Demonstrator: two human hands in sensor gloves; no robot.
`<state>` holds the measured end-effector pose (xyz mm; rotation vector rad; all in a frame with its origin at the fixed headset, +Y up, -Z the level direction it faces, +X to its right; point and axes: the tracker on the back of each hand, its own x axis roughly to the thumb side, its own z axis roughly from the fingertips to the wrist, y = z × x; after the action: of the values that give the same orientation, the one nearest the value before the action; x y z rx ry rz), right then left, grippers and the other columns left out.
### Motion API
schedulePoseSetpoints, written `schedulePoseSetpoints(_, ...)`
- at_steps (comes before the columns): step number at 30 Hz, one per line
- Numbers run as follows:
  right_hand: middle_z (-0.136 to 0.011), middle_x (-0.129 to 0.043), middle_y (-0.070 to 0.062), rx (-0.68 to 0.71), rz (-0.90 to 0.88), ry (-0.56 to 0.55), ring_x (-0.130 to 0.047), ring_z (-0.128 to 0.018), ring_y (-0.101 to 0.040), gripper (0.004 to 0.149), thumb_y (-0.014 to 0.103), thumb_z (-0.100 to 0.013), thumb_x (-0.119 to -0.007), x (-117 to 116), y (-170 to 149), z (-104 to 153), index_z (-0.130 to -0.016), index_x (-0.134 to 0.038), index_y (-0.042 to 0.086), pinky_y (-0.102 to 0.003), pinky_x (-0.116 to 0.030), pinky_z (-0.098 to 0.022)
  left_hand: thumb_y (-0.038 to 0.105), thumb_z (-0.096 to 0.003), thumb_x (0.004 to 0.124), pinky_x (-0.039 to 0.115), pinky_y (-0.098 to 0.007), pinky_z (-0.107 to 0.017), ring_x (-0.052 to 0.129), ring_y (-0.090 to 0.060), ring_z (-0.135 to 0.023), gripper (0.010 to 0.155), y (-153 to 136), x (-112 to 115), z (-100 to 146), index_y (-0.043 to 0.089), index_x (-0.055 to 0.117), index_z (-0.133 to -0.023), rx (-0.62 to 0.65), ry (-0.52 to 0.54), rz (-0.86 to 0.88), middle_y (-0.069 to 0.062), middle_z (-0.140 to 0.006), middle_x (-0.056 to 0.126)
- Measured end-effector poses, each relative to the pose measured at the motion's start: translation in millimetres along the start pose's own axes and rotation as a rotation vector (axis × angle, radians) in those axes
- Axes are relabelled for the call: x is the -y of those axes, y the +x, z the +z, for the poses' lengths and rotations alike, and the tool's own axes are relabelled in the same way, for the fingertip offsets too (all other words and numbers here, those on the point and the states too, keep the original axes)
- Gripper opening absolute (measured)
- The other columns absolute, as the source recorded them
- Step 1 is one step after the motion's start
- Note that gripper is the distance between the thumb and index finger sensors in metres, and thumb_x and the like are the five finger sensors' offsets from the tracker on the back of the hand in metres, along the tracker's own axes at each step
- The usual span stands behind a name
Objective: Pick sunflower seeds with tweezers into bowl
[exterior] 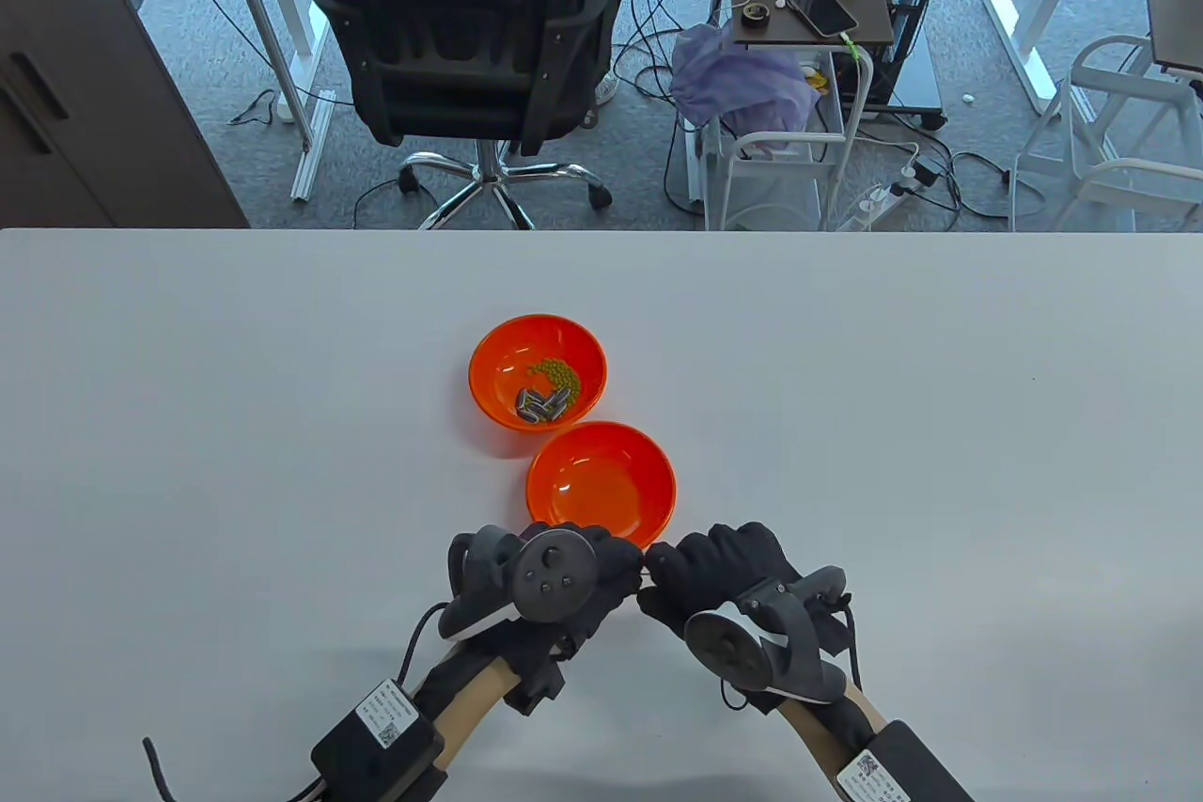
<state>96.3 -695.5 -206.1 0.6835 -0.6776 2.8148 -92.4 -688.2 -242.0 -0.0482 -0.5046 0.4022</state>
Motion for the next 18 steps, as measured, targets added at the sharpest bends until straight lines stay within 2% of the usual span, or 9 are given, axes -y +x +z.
schedulePoseSetpoints(4,-0.037,-0.1,0.01,-0.014,-0.01,-0.008,-0.094,-0.025,-0.014,0.049,0.062,-0.029,-0.073,5,-5,0,-0.059,-0.1,0.035,-0.037,-0.085,-0.043,0.047,-0.0446,0.079,0.081,-0.05,-0.063,0.106,-0.022,-0.058,0.041,-7,-2,-5,0.029,0.093,-0.078,-0.018,-0.089,0.13,0.001,-0.07,0.103)
schedulePoseSetpoints(6,-0.036,-0.1,0.01,-0.056,0.003,-0.015,-0.094,-0.024,-0.014,0.048,0.063,-0.029,-0.073,9,-13,-1,-0.058,-0.1,0.036,-0.037,-0.085,-0.043,0.048,-0.0446,0.078,0.081,-0.051,-0.062,0.106,-0.024,-0.061,0.043,-15,-7,-6,0.029,0.093,-0.08,-0.052,-0.015,0.145,-0.001,-0.073,0.103)
schedulePoseSetpoints(8,-0.036,-0.1,0.01,-0.106,-0.015,-0.006,-0.094,-0.024,-0.014,0.049,0.063,-0.029,-0.073,11,-22,-1,-0.058,-0.1,0.035,-0.037,-0.085,-0.042,0.048,-0.0444,0.078,0.082,-0.049,-0.061,0.106,-0.023,-0.061,0.042,-27,-17,-7,0.029,0.093,-0.079,-0.109,0.08,0.085,0.0,-0.073,0.103)
schedulePoseSetpoints(11,-0.035,-0.1,0.01,-0.218,-0.029,0.002,-0.094,-0.023,-0.014,0.048,0.063,-0.029,-0.073,12,-47,-1,-0.057,-0.1,0.035,-0.037,-0.086,-0.041,0.049,-0.0438,0.078,0.083,-0.049,-0.059,0.107,-0.023,-0.062,0.043,-58,-34,-7,0.03,0.093,-0.08,-0.265,0.269,0.062,0.001,-0.073,0.103)
schedulePoseSetpoints(12,-0.034,-0.1,0.01,-0.245,-0.037,0.003,-0.094,-0.022,-0.014,0.048,0.063,-0.029,-0.073,12,-53,-1,-0.057,-0.101,0.035,-0.037,-0.086,-0.041,0.049,-0.0438,0.079,0.083,-0.049,-0.059,0.106,-0.024,-0.063,0.044,-66,-37,-8,0.029,0.092,-0.08,-0.309,0.293,0.079,0.0,-0.075,0.102)
schedulePoseSetpoints(13,-0.034,-0.1,0.006,-0.286,-0.038,0.005,-0.094,-0.022,-0.014,0.048,0.063,-0.029,-0.074,13,-62,-1,-0.057,-0.101,0.035,-0.037,-0.085,-0.041,0.05,-0.0436,0.079,0.083,-0.049,-0.059,0.104,-0.025,-0.066,0.046,-80,-41,-12,0.029,0.091,-0.082,-0.379,0.306,0.088,-0.001,-0.077,0.1)
schedulePoseSetpoints(15,-0.034,-0.1,0.01,-0.341,-0.03,0.009,-0.093,-0.022,-0.014,0.048,0.063,-0.029,-0.074,15,-75,-1,-0.057,-0.101,0.035,-0.037,-0.086,-0.04,0.052,-0.0433,0.078,0.083,-0.049,-0.058,0.101,-0.027,-0.071,0.05,-103,-43,-18,0.028,0.086,-0.087,-0.479,0.321,0.082,-0.002,-0.083,0.096)
schedulePoseSetpoints(18,-0.033,-0.1,0.009,-0.432,-0.051,0.014,-0.093,-0.021,-0.014,0.047,0.063,-0.029,-0.074,18,-97,2,-0.056,-0.101,0.035,-0.037,-0.086,-0.039,0.056,-0.0427,0.078,0.082,-0.048,-0.059,0.096,-0.028,-0.078,0.064,-139,-38,-28,0.027,0.071,-0.099,-0.652,0.247,0.073,-0.005,-0.098,0.082)
